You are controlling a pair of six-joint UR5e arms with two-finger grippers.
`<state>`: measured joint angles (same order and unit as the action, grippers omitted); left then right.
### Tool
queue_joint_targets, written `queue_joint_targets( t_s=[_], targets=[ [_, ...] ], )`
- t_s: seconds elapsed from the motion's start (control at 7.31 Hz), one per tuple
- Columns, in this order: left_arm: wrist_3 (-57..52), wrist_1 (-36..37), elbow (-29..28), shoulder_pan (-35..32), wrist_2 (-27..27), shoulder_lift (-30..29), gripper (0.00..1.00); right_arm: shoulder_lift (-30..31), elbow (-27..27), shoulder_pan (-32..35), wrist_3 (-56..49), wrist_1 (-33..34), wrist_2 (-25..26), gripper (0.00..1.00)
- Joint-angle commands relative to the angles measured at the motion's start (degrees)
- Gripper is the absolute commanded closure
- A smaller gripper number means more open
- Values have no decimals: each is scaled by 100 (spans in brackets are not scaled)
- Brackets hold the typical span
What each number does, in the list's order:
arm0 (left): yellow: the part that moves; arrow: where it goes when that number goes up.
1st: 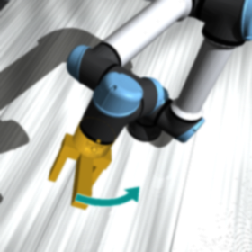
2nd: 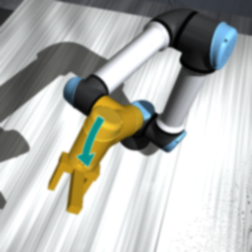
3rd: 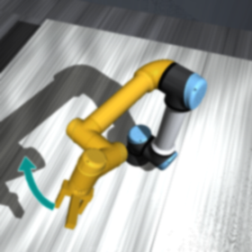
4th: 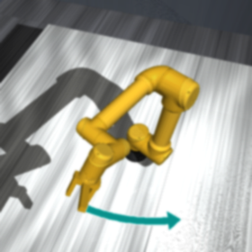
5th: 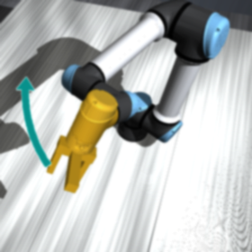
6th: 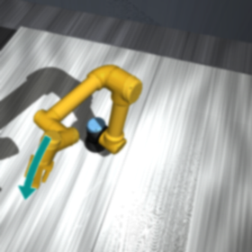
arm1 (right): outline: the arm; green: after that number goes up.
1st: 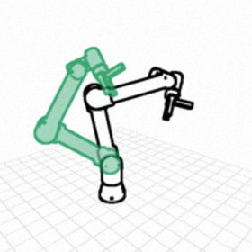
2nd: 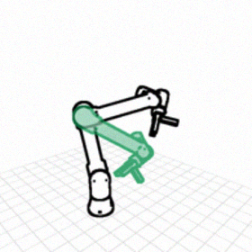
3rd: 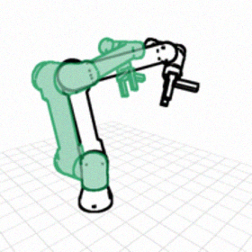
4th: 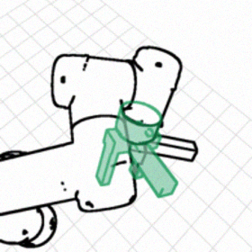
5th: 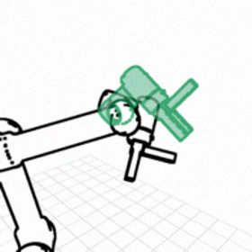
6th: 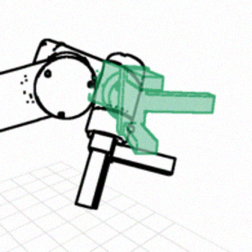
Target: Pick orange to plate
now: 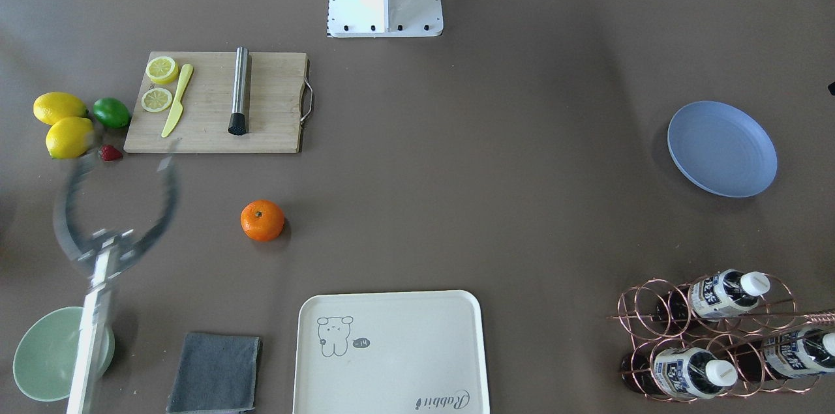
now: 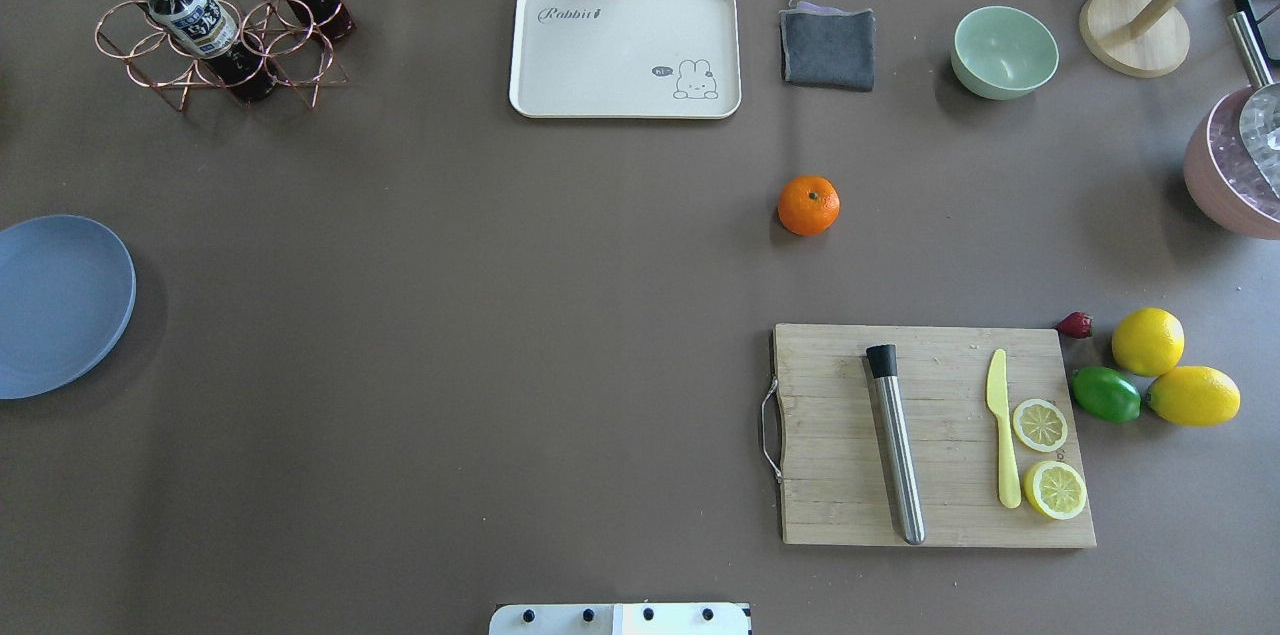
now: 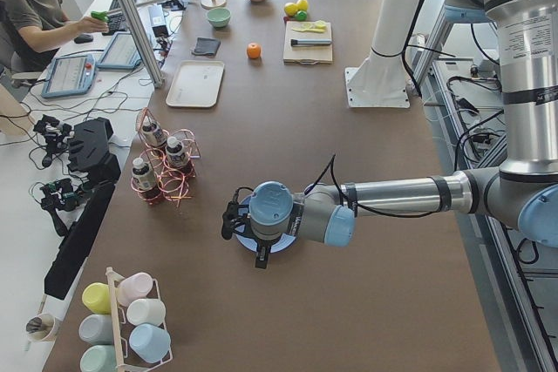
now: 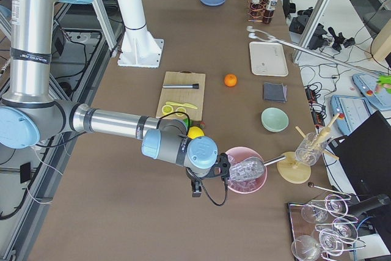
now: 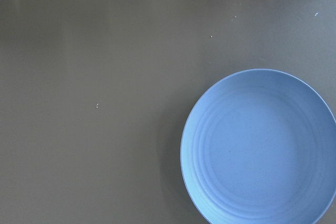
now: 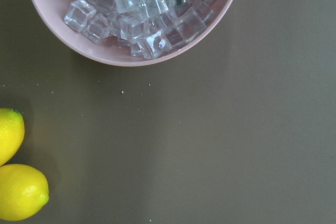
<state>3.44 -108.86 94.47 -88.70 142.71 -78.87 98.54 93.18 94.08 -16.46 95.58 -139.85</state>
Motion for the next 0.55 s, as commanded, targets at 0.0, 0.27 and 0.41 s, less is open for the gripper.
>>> queue_joint_targets(
  t_s=[0.0, 0.27, 0.41],
  targets=[
    [25, 31, 1, -16, -6, -23, 2, -2, 16, -4, 3, -13, -42, 0],
    [-27, -108, -25, 2, -32, 107, 2, -10, 17, -12, -6, -31, 98, 0],
    [-27, -205, 62, -42, -24, 300, 2, -19, 69, -30, -23, -40, 177, 0]
  ],
)
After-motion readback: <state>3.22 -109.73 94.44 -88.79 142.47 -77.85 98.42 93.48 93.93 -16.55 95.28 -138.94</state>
